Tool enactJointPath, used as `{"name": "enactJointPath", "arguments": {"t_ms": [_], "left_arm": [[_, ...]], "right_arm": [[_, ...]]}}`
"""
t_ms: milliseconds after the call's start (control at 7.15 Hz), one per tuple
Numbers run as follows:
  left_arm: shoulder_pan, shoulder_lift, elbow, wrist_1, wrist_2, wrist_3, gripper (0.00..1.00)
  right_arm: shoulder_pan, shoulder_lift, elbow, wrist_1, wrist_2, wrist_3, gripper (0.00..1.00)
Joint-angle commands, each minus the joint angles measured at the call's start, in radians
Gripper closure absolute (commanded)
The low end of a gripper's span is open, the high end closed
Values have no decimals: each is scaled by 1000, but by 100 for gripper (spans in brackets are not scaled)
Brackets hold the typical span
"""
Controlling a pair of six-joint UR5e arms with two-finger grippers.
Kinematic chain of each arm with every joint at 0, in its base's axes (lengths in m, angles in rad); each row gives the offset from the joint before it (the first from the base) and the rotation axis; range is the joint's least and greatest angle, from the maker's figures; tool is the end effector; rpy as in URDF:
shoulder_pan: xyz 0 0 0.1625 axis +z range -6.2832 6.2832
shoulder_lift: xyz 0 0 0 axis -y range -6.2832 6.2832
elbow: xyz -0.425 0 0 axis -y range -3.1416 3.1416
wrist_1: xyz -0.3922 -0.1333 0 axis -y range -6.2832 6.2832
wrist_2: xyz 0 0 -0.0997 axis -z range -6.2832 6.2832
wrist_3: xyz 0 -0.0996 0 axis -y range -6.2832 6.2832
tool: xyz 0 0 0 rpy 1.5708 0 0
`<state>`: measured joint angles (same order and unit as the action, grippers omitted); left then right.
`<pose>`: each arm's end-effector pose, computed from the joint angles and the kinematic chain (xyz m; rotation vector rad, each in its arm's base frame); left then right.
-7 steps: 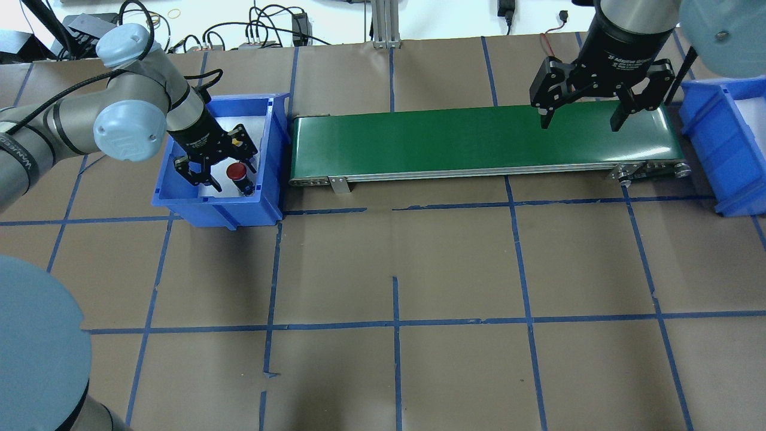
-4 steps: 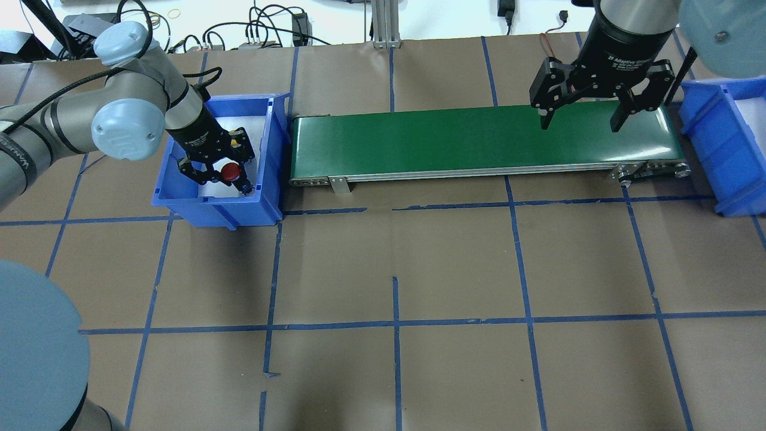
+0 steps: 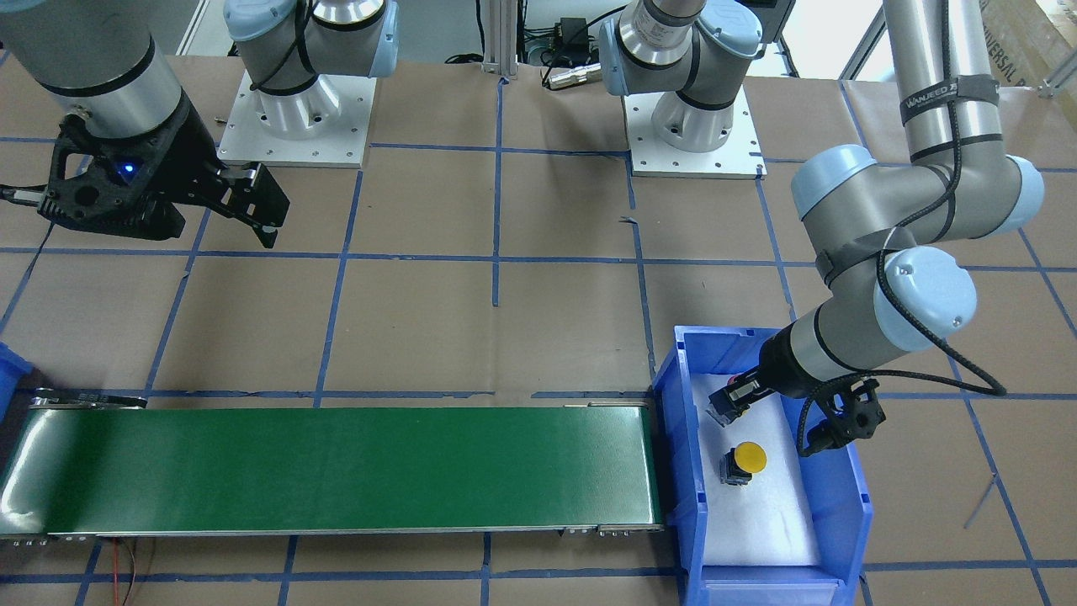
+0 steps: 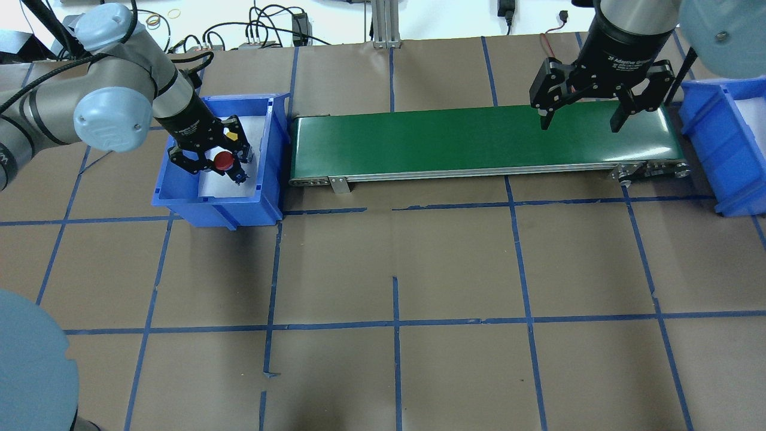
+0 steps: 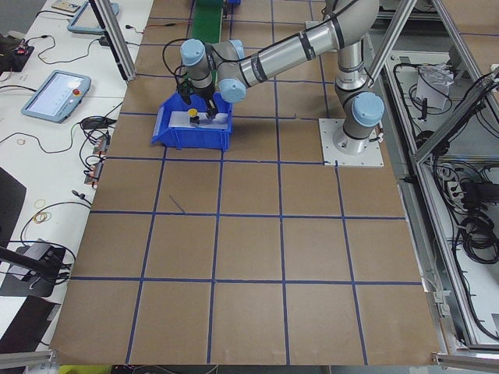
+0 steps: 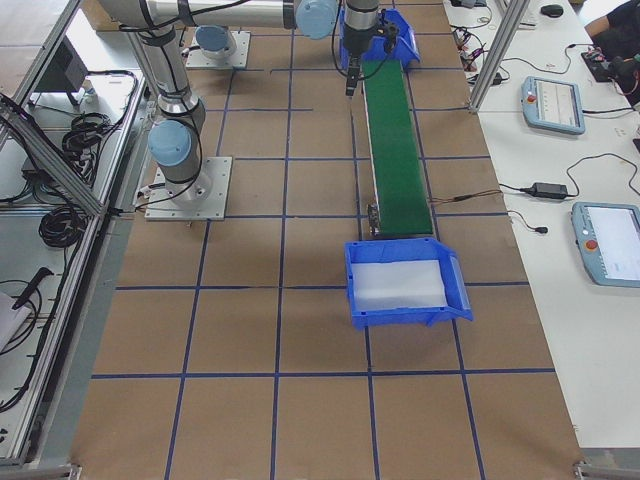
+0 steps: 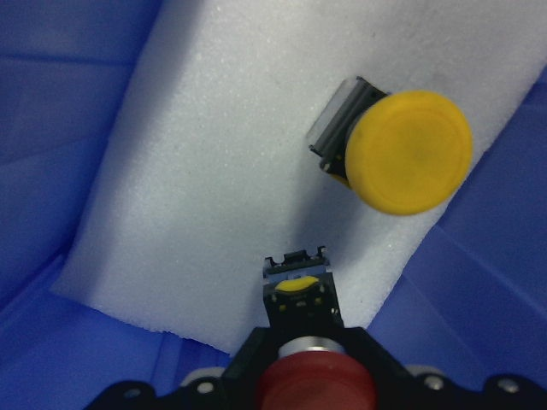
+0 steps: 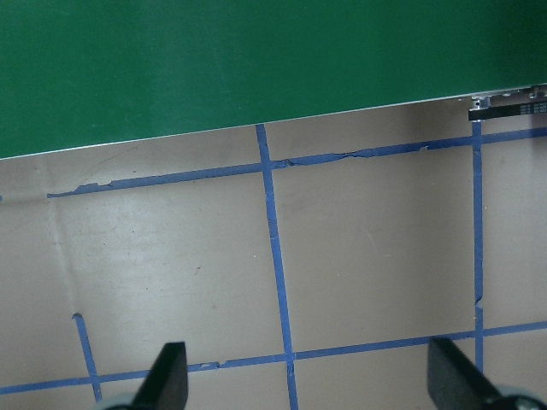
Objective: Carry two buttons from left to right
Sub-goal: 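Lift the red button with the left gripper and carry it over the conveyor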
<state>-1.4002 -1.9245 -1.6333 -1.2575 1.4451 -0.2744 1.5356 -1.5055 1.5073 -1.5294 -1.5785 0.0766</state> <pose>-0.0427 -0.6111 0.2941 0.6753 -2.9405 -0.1650 0.1143 -0.5196 0.4821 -0.1747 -3.1274 -0.0674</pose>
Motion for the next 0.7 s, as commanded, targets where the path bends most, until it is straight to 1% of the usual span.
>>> {"name": "enactJointPath", "arguments": {"t_ms": [0, 140, 420, 559], "left_arm": [[-3, 41, 92, -130, -2, 29, 70], [-28, 39, 145, -188, -44, -26, 71], [-87, 7, 180, -159, -135, -294, 74], [-110, -17, 184, -102, -155, -337, 75]], "right_arm": [[0, 1, 1, 0, 0, 0, 0], [0, 1, 1, 0, 0, 0, 0], [0, 1, 2, -2, -2, 0, 0], [0, 1, 2, -2, -2, 0, 0]]}}
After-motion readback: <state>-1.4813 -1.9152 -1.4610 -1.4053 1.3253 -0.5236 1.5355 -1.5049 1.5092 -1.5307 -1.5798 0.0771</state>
